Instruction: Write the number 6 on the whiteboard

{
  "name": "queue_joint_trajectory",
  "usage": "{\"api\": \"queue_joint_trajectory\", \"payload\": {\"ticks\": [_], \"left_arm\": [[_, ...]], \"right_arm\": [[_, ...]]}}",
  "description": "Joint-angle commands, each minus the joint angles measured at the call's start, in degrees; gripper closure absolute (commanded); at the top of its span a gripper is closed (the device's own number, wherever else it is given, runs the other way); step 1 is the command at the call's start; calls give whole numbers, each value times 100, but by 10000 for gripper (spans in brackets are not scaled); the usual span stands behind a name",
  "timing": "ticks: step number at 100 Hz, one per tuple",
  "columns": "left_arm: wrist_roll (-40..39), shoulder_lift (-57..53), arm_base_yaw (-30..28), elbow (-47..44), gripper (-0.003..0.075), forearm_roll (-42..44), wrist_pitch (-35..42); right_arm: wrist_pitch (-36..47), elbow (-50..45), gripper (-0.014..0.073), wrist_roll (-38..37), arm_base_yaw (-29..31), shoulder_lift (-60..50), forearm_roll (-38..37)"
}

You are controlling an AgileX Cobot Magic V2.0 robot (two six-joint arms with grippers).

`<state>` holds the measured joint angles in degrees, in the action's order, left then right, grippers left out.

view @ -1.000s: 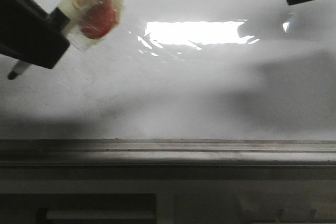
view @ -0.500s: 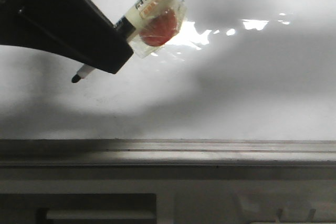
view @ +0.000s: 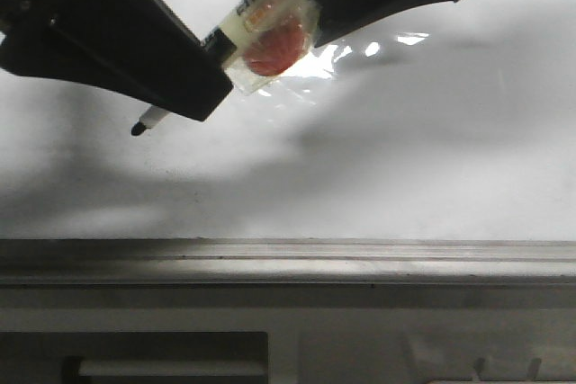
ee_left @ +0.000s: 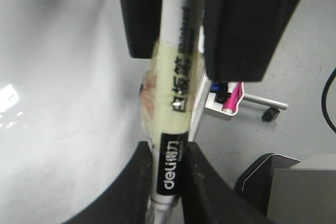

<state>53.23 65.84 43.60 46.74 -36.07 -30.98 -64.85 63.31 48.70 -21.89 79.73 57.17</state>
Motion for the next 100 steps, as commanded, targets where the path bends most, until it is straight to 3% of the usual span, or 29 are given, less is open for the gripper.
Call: {"api": "queue_joint_trajectory", "payload": {"ticks": [1, 28, 37, 54, 61, 78, 100], "left_arm": [[-39, -88, 54, 190, 741, -137, 320], [-29, -88, 54, 190, 734, 104, 144], [-17, -88, 54, 190, 652, 176, -46], [-28, -145, -46, 190, 261, 146, -50], [-35, -266, -215, 197, 167, 13, -10], [-107, -884, -1211, 197, 157, -470, -10], [-167, -1794, -2907, -166, 157, -1263, 53]], "right_arm": [[22, 173, 305, -8, -1, -144, 258], [37, 173, 664, 79, -1, -144, 258], [48, 173, 658, 91, -1, -144, 258], [181, 173, 657, 106, -1, -144, 258], [270, 173, 643, 106, -1, -196, 258], [909, -190, 638, 253, -1, -691, 211], [2885, -1127, 638, 443, -1, -1946, 211]]}}
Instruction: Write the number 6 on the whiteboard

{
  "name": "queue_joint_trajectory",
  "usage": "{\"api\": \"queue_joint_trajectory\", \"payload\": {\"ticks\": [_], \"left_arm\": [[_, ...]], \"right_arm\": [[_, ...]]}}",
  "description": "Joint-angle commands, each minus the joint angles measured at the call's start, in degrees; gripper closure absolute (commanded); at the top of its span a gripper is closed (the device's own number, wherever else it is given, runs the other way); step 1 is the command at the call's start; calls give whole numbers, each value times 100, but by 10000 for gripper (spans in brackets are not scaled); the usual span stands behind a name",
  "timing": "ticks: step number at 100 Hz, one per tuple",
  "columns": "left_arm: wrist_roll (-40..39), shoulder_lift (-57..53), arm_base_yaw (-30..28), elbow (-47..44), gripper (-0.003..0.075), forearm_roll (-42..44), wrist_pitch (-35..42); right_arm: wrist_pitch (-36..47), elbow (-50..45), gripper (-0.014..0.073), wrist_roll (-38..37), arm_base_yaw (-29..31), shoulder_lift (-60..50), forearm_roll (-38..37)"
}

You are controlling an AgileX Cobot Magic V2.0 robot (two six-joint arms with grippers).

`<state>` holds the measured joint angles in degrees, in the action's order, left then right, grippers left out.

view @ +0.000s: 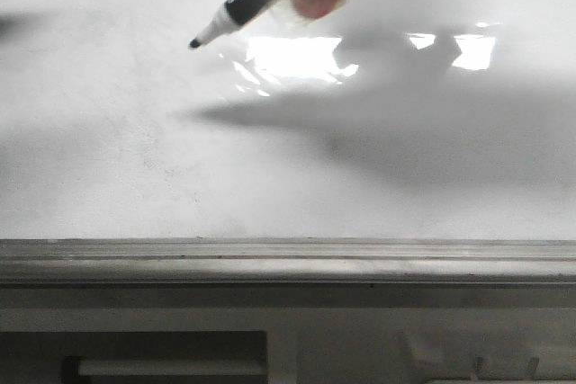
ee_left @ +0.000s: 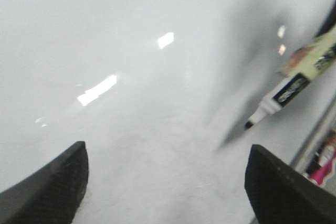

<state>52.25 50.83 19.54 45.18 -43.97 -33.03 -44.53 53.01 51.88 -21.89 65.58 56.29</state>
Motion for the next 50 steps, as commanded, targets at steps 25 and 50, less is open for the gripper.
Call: {"api": "queue_joint_trajectory", "payload": {"ticks": [25, 50], "left_arm": [[-69, -852, -1632, -448, 157, -871, 369], [-69, -864, -1711, -458, 157, -998, 394]], "right_arm": [[2080, -398, 638, 125, -1, -954, 277], [2440, -378, 638, 125, -1, -379, 277]]}}
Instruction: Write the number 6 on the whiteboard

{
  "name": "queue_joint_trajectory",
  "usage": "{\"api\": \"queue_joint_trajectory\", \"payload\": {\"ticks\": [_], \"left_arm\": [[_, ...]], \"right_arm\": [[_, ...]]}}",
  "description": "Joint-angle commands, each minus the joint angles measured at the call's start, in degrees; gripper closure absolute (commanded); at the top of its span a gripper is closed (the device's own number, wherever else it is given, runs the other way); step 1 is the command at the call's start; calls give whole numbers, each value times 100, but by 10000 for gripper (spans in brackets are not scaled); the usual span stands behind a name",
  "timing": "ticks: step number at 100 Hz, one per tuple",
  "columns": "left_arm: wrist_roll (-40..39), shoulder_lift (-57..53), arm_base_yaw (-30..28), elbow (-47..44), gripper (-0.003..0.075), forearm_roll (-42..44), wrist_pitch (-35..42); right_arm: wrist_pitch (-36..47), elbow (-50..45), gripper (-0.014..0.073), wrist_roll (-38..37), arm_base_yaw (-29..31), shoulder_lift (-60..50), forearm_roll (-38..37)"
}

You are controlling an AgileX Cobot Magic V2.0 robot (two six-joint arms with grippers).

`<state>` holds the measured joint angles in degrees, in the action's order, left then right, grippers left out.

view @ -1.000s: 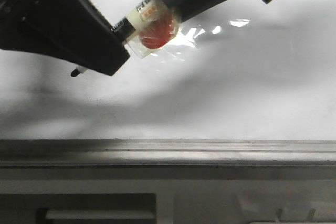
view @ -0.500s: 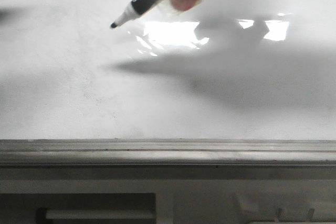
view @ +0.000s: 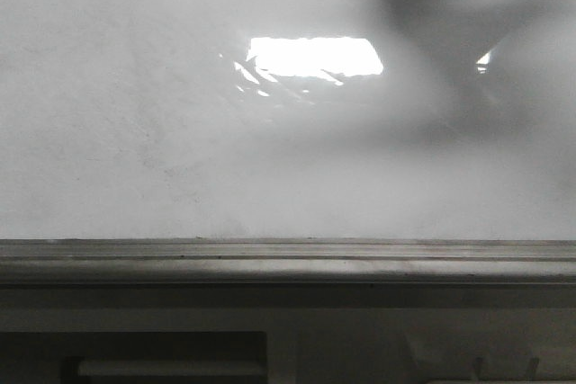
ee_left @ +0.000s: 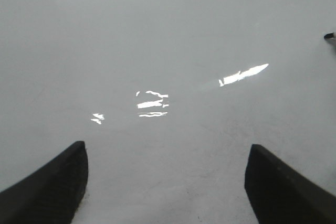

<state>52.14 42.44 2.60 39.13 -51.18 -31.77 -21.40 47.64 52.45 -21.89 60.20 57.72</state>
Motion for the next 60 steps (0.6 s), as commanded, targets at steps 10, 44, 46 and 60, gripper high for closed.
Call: {"api": "queue_joint_trajectory", "payload": {"ticks": [10, 44, 46, 60], "left_arm": [[-57, -25, -17, 148, 157, -277, 290], [-37, -25, -17, 148, 157, -277, 279], [-37, -25, -17, 148, 157, -277, 279], [-37, -25, -17, 148, 157, -277, 279]], "right_arm": [[-545, 170, 638, 69, -1, 430, 103], [-855, -25, 637, -995, 86, 79, -1341], [-808, -25, 637, -1020, 126, 3, -1355], [-544, 23, 638, -1007, 286, -218, -1334]]}}
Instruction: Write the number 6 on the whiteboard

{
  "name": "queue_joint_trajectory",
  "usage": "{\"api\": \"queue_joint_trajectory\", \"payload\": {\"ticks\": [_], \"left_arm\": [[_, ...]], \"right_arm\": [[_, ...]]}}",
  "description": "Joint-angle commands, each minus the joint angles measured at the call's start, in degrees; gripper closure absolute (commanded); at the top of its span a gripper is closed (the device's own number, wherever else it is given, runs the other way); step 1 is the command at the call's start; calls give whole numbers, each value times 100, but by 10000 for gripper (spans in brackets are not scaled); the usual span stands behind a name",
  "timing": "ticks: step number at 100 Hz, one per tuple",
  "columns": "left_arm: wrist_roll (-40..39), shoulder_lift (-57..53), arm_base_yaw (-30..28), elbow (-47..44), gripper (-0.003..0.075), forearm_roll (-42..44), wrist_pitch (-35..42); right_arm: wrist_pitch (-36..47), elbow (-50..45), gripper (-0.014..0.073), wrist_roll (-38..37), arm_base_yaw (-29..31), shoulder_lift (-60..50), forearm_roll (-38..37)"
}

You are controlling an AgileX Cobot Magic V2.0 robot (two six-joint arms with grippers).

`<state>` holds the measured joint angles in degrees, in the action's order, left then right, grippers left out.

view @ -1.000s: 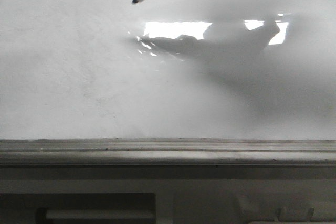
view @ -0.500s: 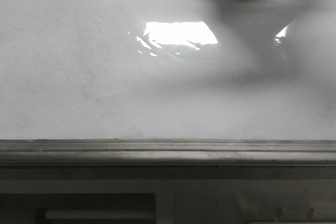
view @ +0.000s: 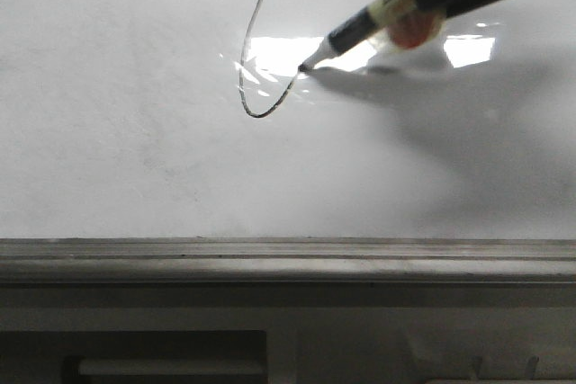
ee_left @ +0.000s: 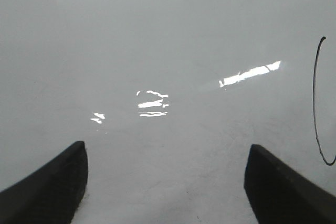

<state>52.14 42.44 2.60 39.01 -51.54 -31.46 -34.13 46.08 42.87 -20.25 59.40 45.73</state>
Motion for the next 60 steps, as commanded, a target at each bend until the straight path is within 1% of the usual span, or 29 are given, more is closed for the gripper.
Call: {"api": "queue_joint_trajectory", "payload": {"ticks": [1, 10, 20, 25, 35, 41, 47, 52, 60], "left_arm": [[-37, -25, -17, 160, 157, -241, 247], [-37, -25, -17, 160, 157, -253, 236], [-37, -25, -17, 160, 157, -253, 236], [-37, -25, -17, 160, 157, -253, 236], [-37, -25, -17, 160, 157, -253, 227], [-37, -25, -17, 160, 157, -253, 155], [20, -25, 42, 160, 157, -283, 20], [322, -25, 192, 160, 157, -417, -131], [827, 44, 651, 160, 158, -704, -317]], "right_arm": [[728, 191, 638, -24, 123, -124, -135], [707, 334, 638, 222, 100, 42, 99], [528, 549, 638, 866, 11, 358, 890], [349, 678, 638, 1067, -51, 553, 1141], [-167, 965, 638, 1092, -108, 854, 1156], [-619, 1105, 638, 1092, -108, 822, 1156], [-888, 1146, 638, 1092, -108, 636, 1156], [-1105, 1169, 638, 1092, -108, 451, 1109], [-1525, 1182, 638, 1071, -108, 250, 1012]]}}
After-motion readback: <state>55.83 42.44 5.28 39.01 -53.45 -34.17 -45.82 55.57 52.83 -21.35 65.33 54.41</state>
